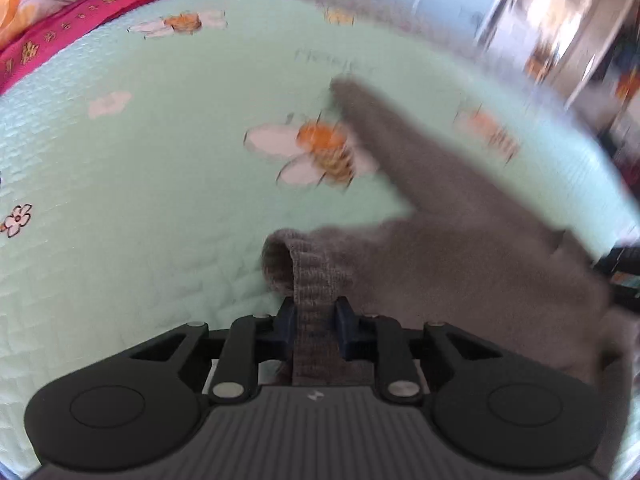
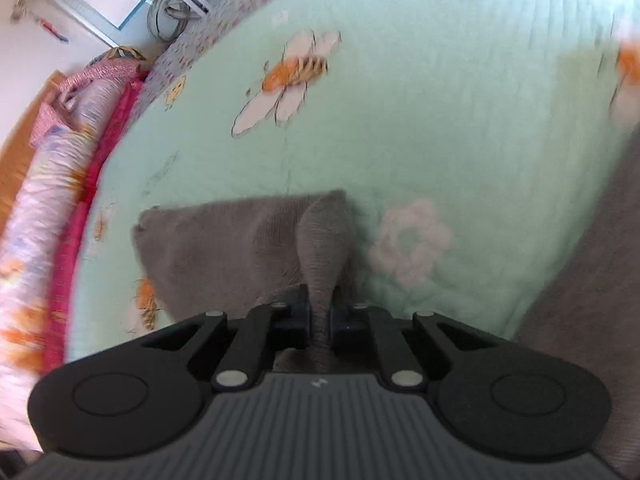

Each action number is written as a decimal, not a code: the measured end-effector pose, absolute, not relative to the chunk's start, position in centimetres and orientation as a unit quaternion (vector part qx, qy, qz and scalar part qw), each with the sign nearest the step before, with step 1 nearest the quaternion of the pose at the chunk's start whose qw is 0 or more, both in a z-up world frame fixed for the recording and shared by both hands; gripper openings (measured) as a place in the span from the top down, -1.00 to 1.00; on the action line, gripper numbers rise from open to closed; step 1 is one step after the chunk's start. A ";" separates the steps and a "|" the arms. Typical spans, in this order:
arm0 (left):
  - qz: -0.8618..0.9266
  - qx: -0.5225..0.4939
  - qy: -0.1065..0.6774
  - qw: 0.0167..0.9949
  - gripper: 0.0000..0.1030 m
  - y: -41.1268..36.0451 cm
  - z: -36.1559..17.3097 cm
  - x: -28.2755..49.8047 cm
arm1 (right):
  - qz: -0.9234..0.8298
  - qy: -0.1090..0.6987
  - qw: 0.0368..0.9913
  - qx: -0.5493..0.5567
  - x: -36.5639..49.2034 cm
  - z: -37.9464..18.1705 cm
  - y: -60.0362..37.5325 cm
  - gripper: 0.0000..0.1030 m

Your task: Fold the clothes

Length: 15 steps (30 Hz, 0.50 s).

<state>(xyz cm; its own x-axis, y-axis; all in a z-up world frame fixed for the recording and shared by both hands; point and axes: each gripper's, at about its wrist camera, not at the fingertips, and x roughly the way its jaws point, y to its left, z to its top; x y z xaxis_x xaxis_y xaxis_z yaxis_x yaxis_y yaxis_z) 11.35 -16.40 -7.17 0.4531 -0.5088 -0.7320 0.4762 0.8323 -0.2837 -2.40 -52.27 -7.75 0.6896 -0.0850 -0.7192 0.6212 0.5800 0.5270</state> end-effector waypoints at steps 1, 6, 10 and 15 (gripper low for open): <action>-0.297 -0.034 0.417 0.858 0.60 -15.9 -6.0 11.1 | -0.217 0.296 0.841 0.399 -3.9 -6.1 -52.0 0.83; -0.351 -0.086 0.277 0.890 0.60 -12.8 1.4 7.3 | -0.233 0.129 0.897 0.353 -13.6 2.4 -49.8 0.72; -0.325 -0.093 0.301 0.892 0.58 -11.1 0.1 7.0 | -0.202 0.170 0.912 0.312 -17.5 2.7 -47.5 -0.31; -0.274 -0.108 0.371 0.881 0.58 -6.6 -5.3 5.8 | -0.220 0.176 0.895 0.345 -21.6 0.6 -48.4 -0.30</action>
